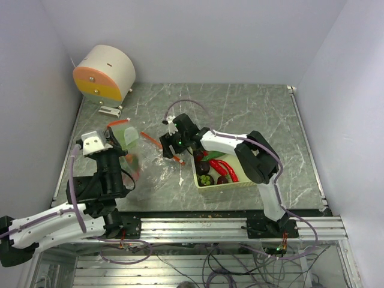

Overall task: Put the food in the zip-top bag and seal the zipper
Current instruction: Pick up the zipper food storage bag at the center of the board.

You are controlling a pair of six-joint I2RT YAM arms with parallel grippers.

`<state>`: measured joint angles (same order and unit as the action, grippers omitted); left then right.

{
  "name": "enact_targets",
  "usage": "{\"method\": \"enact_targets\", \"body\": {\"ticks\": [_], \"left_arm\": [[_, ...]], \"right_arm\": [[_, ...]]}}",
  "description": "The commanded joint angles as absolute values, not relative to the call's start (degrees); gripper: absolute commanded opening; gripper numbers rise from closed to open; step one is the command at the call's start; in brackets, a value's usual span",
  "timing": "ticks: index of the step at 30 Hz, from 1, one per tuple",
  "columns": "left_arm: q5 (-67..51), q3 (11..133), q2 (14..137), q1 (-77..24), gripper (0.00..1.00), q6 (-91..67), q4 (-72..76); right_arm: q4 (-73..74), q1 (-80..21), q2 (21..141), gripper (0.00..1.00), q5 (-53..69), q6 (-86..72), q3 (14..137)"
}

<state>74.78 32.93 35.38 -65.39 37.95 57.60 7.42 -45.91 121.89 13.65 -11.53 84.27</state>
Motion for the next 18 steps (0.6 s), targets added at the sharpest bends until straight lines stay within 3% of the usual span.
{"method": "enact_targets", "body": {"ticks": [1, 4, 9, 11, 13, 18], "left_arm": [[71.88, 36.51, 31.49, -65.26, 0.07, 29.61, 42.98], [71.24, 36.9, 29.24, -65.21, 0.07, 27.12, 38.77], [70.66, 37.71, 27.56, -65.22, 0.07, 25.02, 34.39], [70.73, 38.11, 27.58, -65.24, 0.07, 24.65, 33.12], [70.75, 38.36, 27.79, -65.29, 0.07, 24.59, 32.42], [71.5, 39.17, 28.45, -65.21, 0.07, 24.2, 30.11]], "right_arm": [[7.08, -46.9, 124.33, 0.74, 10.67, -11.15, 86.43], [6.79, -48.36, 125.77, 0.72, 7.84, -10.58, 87.0], [7.43, -50.34, 127.34, 0.49, 5.88, -10.2, 87.57], [6.58, -51.08, 127.12, 0.3, 5.79, -10.28, 86.6], [6.15, -51.63, 126.93, 0.02, 4.13, -10.55, 85.87], [6.05, -51.38, 124.12, 0.0, -3.67, -12.67, 84.0]]}}
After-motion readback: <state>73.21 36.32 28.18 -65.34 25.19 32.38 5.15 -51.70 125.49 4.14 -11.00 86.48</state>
